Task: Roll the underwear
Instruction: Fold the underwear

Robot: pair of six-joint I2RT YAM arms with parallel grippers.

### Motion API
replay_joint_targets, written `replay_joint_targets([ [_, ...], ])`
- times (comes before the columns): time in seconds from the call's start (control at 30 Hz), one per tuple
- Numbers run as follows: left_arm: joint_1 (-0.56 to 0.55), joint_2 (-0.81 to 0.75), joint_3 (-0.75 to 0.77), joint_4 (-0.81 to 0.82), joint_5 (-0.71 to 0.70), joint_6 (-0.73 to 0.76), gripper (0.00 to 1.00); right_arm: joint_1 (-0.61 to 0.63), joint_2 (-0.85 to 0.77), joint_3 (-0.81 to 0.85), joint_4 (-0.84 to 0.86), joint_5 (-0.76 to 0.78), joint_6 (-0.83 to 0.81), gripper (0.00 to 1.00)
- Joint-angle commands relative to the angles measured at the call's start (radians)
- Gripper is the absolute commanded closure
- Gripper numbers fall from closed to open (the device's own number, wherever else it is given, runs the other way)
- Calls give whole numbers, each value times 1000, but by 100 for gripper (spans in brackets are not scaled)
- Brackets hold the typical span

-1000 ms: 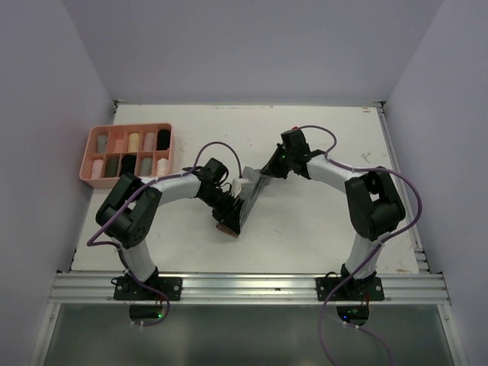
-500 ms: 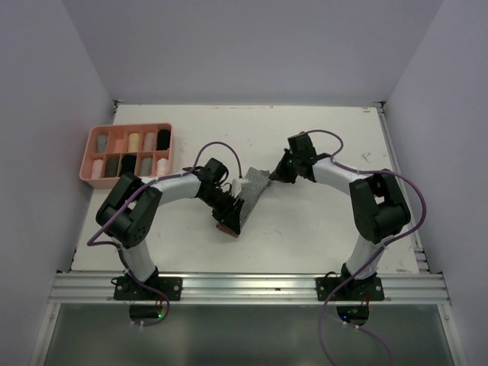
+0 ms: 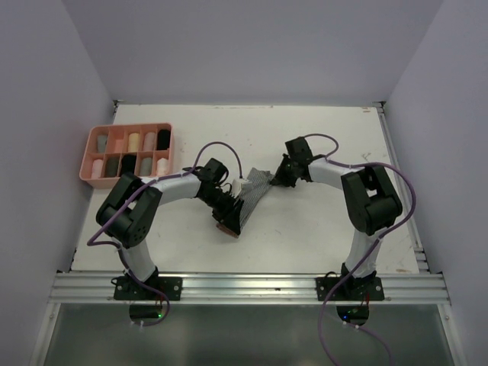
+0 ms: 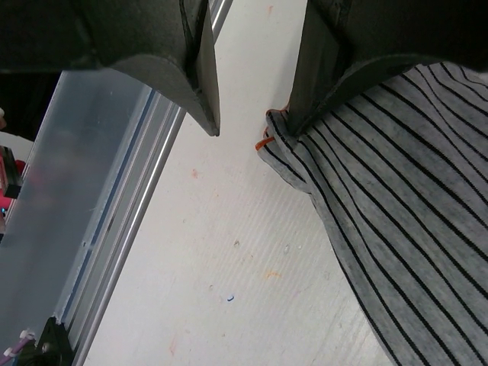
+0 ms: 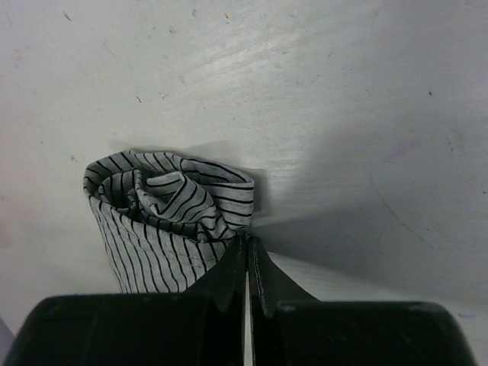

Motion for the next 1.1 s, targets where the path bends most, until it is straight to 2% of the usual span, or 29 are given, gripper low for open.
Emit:
replay_joint_targets([
  [0.0,-7,21,-43,-35,-94,76,53,-4,25,40,2,37,-40,100],
  [0.17,-33,-32,-49,-48,-57,105,48,-4,53,47,16,22,-48,100],
  [0.37,-71,-118,-51,-46,-46,117,35,-4,70,81,10,16,-52,100],
  [0.4,-76,-128,-48,-46,-51,114,28,-3,71,90,10,11,-56,100],
  [0.5,-81,-164,-39,-44,-82,105,23,-4,80,110,5,7,-62,100],
  [0.7,-82,-227,-23,-35,-169,77,18,-6,109,162,-15,4,-86,100],
  [0.77,-84,-263,-23,-25,-192,65,0,-4,117,173,-16,-1,-89,100],
  [1.07,-113,-326,21,2,-215,67,0,-4,148,207,-21,-13,-95,100],
])
